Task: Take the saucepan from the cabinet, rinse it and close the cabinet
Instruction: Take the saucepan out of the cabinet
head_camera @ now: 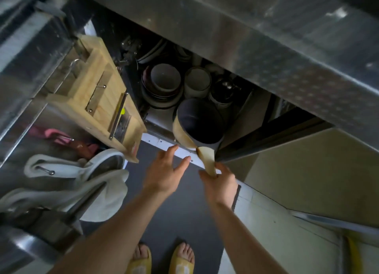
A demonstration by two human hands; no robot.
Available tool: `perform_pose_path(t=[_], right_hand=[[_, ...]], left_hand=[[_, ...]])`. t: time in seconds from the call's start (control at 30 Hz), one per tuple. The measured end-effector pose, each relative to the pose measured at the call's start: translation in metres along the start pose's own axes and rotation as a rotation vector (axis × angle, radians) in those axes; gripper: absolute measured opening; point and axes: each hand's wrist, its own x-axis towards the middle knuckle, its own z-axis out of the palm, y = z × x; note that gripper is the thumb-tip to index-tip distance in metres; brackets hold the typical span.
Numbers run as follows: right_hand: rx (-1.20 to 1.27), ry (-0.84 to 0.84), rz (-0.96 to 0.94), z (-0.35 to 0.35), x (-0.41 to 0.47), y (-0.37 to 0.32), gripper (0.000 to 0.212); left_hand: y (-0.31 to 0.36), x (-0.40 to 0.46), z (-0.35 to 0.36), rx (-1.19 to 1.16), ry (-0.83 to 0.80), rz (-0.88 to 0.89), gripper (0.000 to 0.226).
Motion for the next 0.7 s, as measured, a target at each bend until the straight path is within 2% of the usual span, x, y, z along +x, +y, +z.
perform_pose_path(t=[0.17,0.23,0.4,0.57,0.7], right_hand=[[0.008,-0.044,-0.010,-0.027,-0.060,0.004,0.037],[0.010,-0.065,-0.012,-0.040,-0.085,0.004,0.037],[0.018,-0.091,-0.039,-0.074,-0.151,0.002,0.039],[0.005,-0.155,-0.054,-0.111,-0.211,-0.014,0.039],[-0.006,-0.204,-0.113,-0.143,-0.257,-0.035,0.042]], left_hand=[[0.019,-0.043,-0.011,-0.395,-0.099,-0.113,0.062],[0.026,-0.069,-0.021,-0.487,-0.132,-0.107,0.070],[0.038,-0.146,-0.047,-0.631,-0.140,-0.182,0.069],[0.059,-0.202,-0.079,-0.704,-0.150,-0.311,0.034],[0.082,-0.232,-0.118,-0.784,-0.206,-0.355,0.032]])
